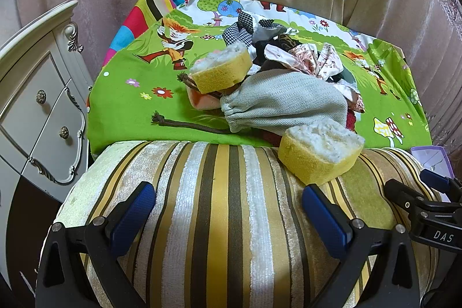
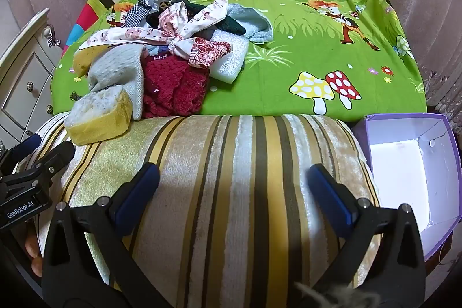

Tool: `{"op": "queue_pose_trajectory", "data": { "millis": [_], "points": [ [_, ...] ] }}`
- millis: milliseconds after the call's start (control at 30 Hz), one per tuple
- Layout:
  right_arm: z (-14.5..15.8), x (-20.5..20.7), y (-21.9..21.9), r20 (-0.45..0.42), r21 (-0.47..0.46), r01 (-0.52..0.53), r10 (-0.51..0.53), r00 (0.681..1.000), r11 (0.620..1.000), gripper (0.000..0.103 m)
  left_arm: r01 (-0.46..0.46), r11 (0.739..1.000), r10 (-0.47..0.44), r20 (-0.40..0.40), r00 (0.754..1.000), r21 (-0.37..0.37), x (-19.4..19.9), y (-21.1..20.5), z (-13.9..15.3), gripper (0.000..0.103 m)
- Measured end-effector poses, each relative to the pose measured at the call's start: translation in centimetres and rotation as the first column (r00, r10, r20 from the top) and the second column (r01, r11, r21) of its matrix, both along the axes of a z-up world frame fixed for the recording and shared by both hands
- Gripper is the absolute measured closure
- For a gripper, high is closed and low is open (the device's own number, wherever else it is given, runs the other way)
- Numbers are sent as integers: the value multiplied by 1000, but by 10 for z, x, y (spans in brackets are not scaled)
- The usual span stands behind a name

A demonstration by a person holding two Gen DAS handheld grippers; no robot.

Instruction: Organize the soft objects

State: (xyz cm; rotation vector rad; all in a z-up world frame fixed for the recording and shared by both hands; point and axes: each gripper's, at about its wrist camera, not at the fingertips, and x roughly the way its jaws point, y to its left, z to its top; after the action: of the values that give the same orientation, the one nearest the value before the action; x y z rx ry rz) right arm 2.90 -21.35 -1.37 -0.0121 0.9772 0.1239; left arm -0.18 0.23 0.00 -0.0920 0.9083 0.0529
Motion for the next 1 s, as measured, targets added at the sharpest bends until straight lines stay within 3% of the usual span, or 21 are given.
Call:
{"op": "queue_pose_trajectory", "data": {
  "millis": [1000],
  "points": [
    [0,-1,0,15,7,1,-1,1000,1000,0,-1,1000,1,-1,1000,2,0,-1,0,0]
  ]
}}
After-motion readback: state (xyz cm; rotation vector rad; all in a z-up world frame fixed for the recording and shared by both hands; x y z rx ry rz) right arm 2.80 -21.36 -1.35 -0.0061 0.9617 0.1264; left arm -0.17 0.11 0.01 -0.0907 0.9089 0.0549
